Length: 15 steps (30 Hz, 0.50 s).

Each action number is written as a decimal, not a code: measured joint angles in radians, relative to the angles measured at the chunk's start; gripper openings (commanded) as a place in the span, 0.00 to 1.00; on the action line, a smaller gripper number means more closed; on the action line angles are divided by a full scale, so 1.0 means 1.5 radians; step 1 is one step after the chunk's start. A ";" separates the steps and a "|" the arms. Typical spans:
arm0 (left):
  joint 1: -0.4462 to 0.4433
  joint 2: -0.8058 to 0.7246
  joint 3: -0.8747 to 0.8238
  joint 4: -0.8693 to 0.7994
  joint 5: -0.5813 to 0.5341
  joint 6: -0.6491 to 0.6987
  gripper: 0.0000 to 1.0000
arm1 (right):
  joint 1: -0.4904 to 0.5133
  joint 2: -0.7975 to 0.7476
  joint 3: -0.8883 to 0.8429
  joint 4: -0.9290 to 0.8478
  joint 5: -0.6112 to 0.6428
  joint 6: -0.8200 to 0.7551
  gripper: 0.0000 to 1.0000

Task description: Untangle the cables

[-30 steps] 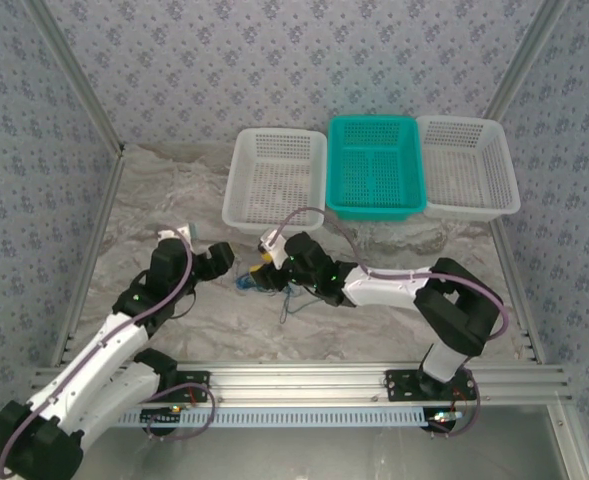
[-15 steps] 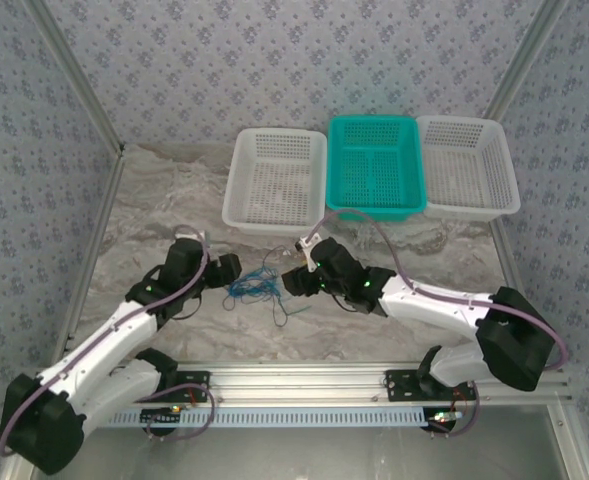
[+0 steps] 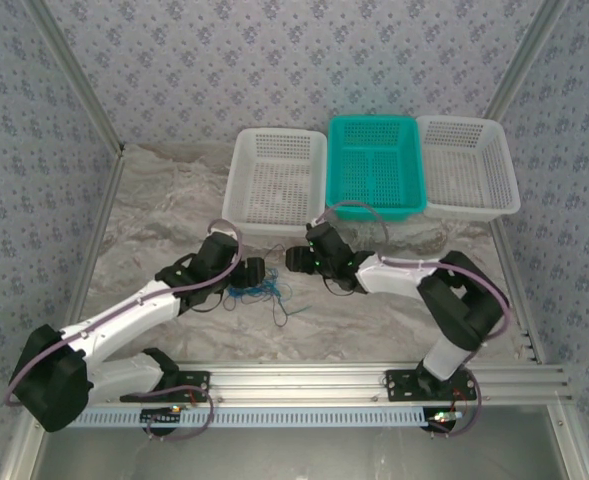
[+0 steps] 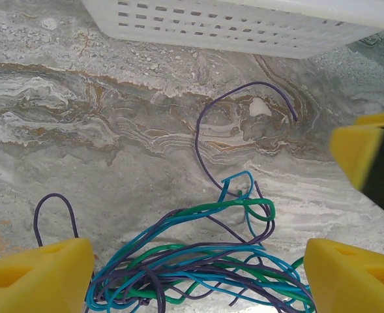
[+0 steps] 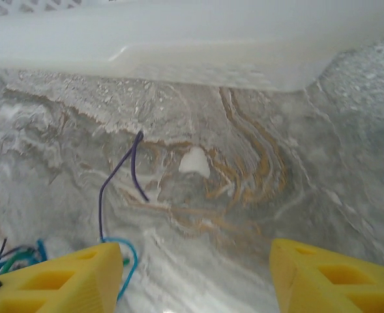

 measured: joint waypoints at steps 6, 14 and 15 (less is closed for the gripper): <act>0.000 -0.015 0.000 -0.001 -0.008 0.001 0.85 | 0.022 0.089 0.039 0.079 0.031 -0.021 0.61; 0.000 -0.027 -0.005 0.000 -0.015 0.001 0.86 | 0.033 0.146 0.062 0.168 0.073 -0.046 0.41; 0.000 -0.028 -0.007 -0.001 -0.015 0.001 0.86 | 0.033 0.153 0.067 0.176 0.077 -0.048 0.30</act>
